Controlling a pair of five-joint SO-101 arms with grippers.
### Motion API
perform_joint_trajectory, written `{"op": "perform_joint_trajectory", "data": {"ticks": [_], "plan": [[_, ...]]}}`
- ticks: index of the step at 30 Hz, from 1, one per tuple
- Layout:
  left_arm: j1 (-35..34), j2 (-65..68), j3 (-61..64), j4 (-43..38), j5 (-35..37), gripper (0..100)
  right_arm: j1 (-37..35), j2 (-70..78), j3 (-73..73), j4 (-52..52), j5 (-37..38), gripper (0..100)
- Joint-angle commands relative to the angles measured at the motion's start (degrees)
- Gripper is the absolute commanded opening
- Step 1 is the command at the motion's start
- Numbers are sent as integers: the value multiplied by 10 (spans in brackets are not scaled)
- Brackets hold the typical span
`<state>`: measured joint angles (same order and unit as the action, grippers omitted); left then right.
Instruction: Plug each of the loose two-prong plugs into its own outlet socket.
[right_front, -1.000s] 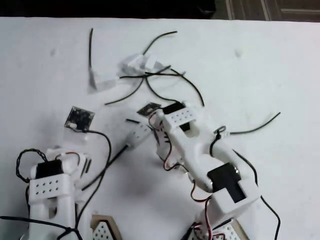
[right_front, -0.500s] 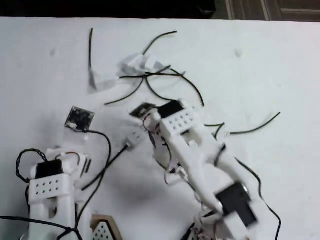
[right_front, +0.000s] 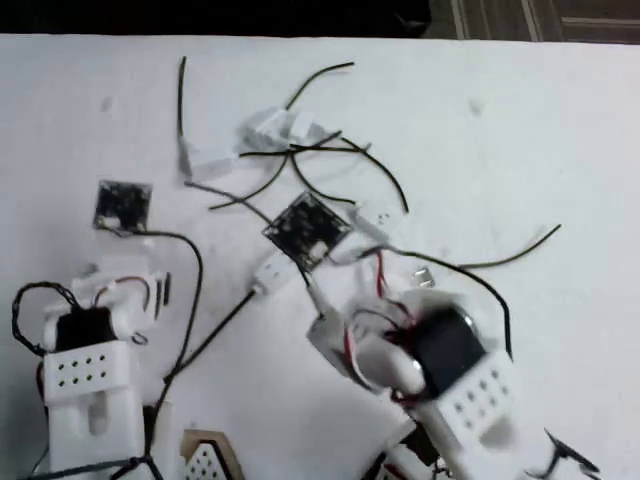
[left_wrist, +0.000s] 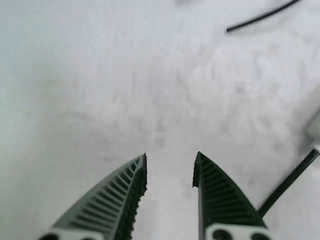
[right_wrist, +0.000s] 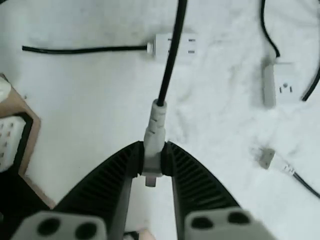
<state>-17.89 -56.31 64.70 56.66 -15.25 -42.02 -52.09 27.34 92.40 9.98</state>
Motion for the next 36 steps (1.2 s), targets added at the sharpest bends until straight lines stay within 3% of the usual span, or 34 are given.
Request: {"op": "perform_joint_trajectory", "data": {"ticks": [1,3,8,13,19,26,31,36], "plan": [[33,-12,-77,33,18,166,-20,-58,21,-75,-7,17],[60,-13,-112,63,23,166,-27,-78,47,-124,-7,17],[92,-13,-170,93,132,166,-28,-103,126,-230,-8,17],[178,-13,-172,116,158,166,-28,-104,183,-305,-8,17],[240,-60,-158,130,155,165,-56,-103,235,-363,-8,17],[318,-289,-57,127,106,168,-60,-103,282,-411,-8,17],[327,-381,-18,132,106,243,-61,-103,282,-412,-8,17],[324,-383,-16,132,106,245,-79,-103,283,-411,-8,17]]}}
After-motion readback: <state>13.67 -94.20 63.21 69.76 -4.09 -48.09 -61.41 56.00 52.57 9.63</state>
